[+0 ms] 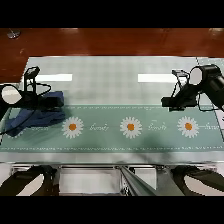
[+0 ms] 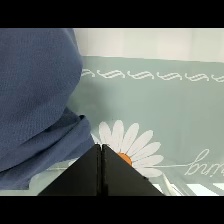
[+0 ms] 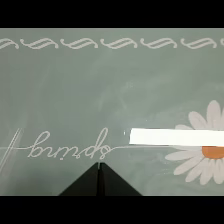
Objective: Fold the shirts.
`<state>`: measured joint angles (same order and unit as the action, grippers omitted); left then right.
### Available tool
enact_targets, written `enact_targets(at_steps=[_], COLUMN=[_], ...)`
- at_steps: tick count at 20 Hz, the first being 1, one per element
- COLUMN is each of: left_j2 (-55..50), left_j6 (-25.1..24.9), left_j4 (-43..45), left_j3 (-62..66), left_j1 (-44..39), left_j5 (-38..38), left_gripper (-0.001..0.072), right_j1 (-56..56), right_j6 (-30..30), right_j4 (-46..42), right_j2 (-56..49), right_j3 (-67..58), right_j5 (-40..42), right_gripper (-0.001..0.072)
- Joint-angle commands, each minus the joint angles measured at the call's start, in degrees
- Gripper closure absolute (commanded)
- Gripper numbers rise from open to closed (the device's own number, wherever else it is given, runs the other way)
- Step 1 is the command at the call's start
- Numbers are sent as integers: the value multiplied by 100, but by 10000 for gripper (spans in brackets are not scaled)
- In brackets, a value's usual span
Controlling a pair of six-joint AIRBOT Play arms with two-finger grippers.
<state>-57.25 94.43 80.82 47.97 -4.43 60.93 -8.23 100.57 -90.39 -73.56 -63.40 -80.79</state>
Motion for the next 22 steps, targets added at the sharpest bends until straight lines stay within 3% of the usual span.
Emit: enact_targets(at_steps=[1, 12, 15, 19, 20, 21, 22], left_j2=[-4, -4, -4, -96, -142, -173, -177], left_j6=[-2, -2, -2, -9, -15, -20, -76], left_j4=[0, 0, 0, 22, 105, 313, 695], left_j3=[-2, -2, -2, -2, 0, 0, 33], left_j1=[-2, -2, -2, -2, 0, 0, 2], left_j5=[-2, -4, -9, -800, -1071, -1248, -1272], left_gripper=[676, 676, 676, 657, 367, 22, 3], right_j1=[-4, -4, -4, -4, -4, -4, -4], right_j6=[2, 2, 11, 48, 317, 345, 323], right_j4=[2, 2, -15, -114, -302, -413, -540], right_j2=[-2, -2, -2, -9, -13, -22, -26], right_j3=[2, 2, 2, 9, 9, 9, 9], right_j5=[-2, 0, 723, 1056, 1141, 1178, 1145], right_gripper=[692, 692, 692, 670, 368, 77, 90])
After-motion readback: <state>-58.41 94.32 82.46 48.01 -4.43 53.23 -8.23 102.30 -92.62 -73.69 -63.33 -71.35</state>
